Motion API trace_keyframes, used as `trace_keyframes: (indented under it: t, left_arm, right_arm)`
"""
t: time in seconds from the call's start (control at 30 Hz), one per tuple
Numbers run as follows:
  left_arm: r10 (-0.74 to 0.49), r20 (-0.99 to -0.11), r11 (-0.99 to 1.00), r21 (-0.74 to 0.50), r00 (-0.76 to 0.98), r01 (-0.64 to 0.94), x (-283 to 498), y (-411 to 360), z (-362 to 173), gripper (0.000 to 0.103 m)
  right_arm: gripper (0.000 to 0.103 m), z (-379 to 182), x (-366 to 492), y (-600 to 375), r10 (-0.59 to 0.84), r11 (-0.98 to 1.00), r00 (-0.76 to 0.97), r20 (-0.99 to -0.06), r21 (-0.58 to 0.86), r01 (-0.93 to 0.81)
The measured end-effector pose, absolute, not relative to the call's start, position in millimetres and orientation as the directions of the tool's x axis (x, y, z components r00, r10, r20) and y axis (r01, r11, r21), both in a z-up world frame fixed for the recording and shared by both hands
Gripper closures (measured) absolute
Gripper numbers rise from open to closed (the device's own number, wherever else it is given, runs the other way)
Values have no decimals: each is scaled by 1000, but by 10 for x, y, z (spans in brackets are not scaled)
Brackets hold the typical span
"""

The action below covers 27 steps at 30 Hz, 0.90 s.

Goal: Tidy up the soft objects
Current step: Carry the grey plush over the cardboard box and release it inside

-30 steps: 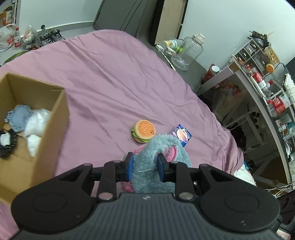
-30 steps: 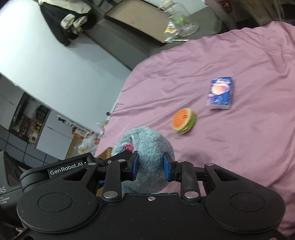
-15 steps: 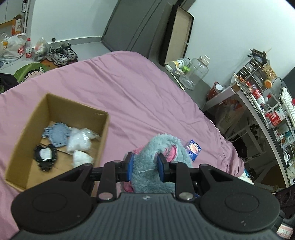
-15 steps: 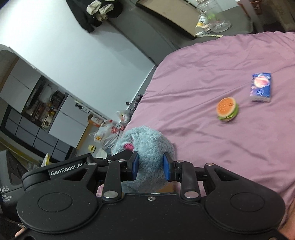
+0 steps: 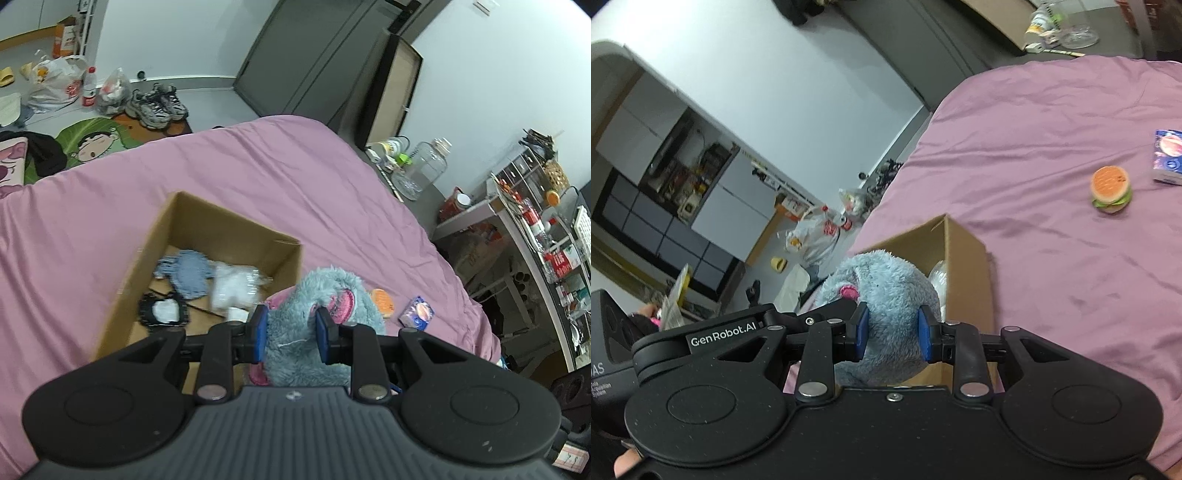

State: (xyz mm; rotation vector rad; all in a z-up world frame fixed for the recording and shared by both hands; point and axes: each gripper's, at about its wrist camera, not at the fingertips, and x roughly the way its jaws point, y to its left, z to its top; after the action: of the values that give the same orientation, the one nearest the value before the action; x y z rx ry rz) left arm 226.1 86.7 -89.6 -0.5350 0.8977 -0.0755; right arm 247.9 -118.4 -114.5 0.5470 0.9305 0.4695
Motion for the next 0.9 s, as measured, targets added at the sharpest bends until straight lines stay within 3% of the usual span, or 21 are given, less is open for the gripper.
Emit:
trace_keyframes:
  t: [0.43,0.9]
  left_arm:
    - [-287,-754,835,-499,590,-233,2230,1368,-1252,77]
    - [-206,-807,862,-418,554,-288,2329,1521,-1393,74]
  right_arm:
    - [76,-1323,2483,-691,566,816,453,-688,544,-194]
    - [70,-1413,2454,-486,584,811,368,-724,540,-224]
